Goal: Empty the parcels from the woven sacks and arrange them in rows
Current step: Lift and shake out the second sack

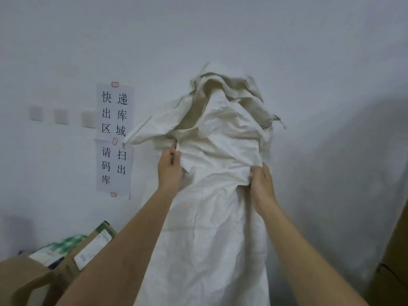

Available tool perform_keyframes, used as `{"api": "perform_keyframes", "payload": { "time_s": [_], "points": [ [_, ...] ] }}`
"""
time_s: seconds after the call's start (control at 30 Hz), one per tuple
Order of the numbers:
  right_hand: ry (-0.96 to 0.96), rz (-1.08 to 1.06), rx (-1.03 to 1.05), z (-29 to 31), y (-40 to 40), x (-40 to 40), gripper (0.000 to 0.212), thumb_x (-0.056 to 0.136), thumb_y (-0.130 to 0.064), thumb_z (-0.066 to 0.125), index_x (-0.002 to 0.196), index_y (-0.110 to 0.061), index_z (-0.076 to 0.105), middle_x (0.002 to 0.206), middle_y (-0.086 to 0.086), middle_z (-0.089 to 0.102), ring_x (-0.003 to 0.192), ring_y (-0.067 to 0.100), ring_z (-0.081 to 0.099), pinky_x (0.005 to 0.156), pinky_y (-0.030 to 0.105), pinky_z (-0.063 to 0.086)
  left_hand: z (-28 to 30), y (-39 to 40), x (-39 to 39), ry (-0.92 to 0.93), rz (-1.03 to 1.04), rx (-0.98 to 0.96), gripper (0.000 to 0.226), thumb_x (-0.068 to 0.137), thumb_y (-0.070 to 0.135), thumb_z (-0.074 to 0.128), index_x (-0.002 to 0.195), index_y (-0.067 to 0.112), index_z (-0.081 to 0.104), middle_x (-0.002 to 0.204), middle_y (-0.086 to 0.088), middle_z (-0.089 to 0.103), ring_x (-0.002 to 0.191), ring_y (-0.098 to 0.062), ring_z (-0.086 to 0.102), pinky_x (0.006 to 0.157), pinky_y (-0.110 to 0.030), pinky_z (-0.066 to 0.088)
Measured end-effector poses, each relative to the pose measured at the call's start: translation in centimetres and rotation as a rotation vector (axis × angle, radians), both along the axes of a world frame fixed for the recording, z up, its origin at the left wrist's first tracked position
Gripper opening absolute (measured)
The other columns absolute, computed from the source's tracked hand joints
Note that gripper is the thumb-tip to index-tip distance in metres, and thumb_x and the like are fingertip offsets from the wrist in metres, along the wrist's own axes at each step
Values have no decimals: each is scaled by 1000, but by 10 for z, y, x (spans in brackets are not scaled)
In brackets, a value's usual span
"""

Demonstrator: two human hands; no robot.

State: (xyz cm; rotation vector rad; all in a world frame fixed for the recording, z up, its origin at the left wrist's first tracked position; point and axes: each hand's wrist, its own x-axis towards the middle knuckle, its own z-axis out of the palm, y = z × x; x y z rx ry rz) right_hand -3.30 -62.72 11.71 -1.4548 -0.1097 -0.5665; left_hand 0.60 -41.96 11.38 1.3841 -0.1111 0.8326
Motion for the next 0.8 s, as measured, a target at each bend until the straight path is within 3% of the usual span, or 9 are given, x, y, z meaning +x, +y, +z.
{"api": "perform_keyframes", "payload": {
  "time_s": [0.07, 0.13, 0.2, 0.3, 0.4, 0.53, 0.67, 0.8],
  "points": [
    [53, -14, 40, 4, 2, 3, 26, 98, -14, 33, 114, -17, 53, 114, 3, 60, 98, 18, 58, 88, 32, 49, 13, -5, -2, 55, -15, 35, 29, 100, 15, 44, 71, 17, 39, 64, 0, 39, 56, -10, 39, 48, -15, 36],
    [32, -31, 106, 19, 1, 4, 27, 97, -13, 32, 116, -14, 51, 109, 2, 59, 90, 14, 57, 79, 28, 50, 30, -8, -4, 58, -23, 8, 29, 100, 16, 43, 72, 17, 39, 67, -1, 42, 58, -12, 41, 44, -11, 35],
    [-51, -33, 156, 28, 0, 2, 28, 96, -11, 33, 116, -14, 51, 103, -2, 59, 88, 11, 56, 76, 24, 47, 39, -5, 0, -19, -19, -13, 26, 100, 17, 44, 74, 18, 42, 68, -3, 45, 59, -15, 45, 51, -17, 39],
    [-48, -44, 27, 20, 12, 1, 30, 94, -16, 34, 117, -11, 53, 110, 2, 58, 99, 18, 55, 87, 29, 43, 42, -5, 0, -41, -43, 17, 26, 100, 17, 45, 74, 18, 41, 64, -2, 40, 55, -14, 39, 49, -20, 37],
    [-10, -25, 79, 28, 18, 0, 18, 92, -16, 34, 93, -18, 52, 95, 1, 56, 91, 20, 51, 82, 31, 42, 58, -5, -3, -28, -56, -1, 27, 100, 16, 45, 73, 18, 40, 66, -1, 37, 57, -13, 36, 44, -16, 33],
    [-116, -26, 94, 38, 18, -5, 23, 95, -11, 32, 83, -17, 51, 87, 0, 56, 80, 15, 52, 76, 29, 43, 70, -8, -6, -123, -176, -96, 25, 99, 17, 49, 74, 18, 42, 66, -1, 40, 58, -10, 39, 55, -24, 35],
    [-11, 19, 27, 32, 30, 1, 24, 94, -22, 32, 88, -17, 55, 91, 2, 60, 88, 20, 56, 81, 37, 47, 68, -13, -8, -2, -129, 22, 25, 99, 31, 49, 80, 17, 42, 61, 0, 42, 51, -12, 41, 53, -27, 35],
    [-102, 20, 107, 52, 35, 2, 23, 93, -12, 32, 83, -17, 51, 81, -4, 53, 74, 13, 48, 70, 26, 41, 90, 6, -3, -140, -93, -29, 23, 98, 18, 49, 76, 18, 44, 66, -3, 43, 57, -12, 42, 55, -28, 34]
  ]
}}
